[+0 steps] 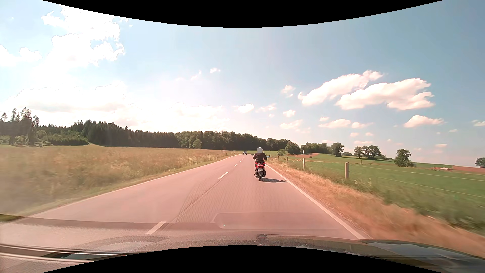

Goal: Follow the waypoints while adhering to traffic rules and regulations

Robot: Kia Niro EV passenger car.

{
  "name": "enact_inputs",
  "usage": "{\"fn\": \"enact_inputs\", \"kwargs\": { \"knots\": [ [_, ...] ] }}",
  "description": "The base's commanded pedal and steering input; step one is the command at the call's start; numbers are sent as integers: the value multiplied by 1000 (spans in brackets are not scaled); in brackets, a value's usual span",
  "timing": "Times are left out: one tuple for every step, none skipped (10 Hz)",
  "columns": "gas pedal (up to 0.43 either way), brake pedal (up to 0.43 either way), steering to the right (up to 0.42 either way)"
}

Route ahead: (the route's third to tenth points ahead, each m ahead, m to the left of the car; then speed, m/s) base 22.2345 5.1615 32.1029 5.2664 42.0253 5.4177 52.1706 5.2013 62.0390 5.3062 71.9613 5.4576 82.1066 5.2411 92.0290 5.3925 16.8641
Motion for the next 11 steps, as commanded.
{"fn": "enact_inputs", "kwargs": {
  "knots": [
    [228, 6, 0],
    [228, 6, 0],
    [240, 6, -1],
    [240, 6, -2],
    [240, 6, -2],
    [240, 12, -2],
    [240, 6, -2],
    [240, 6, -2],
    [240, 6, -2],
    [248, 6, -2],
    [260, 6, -2]
  ]
}}
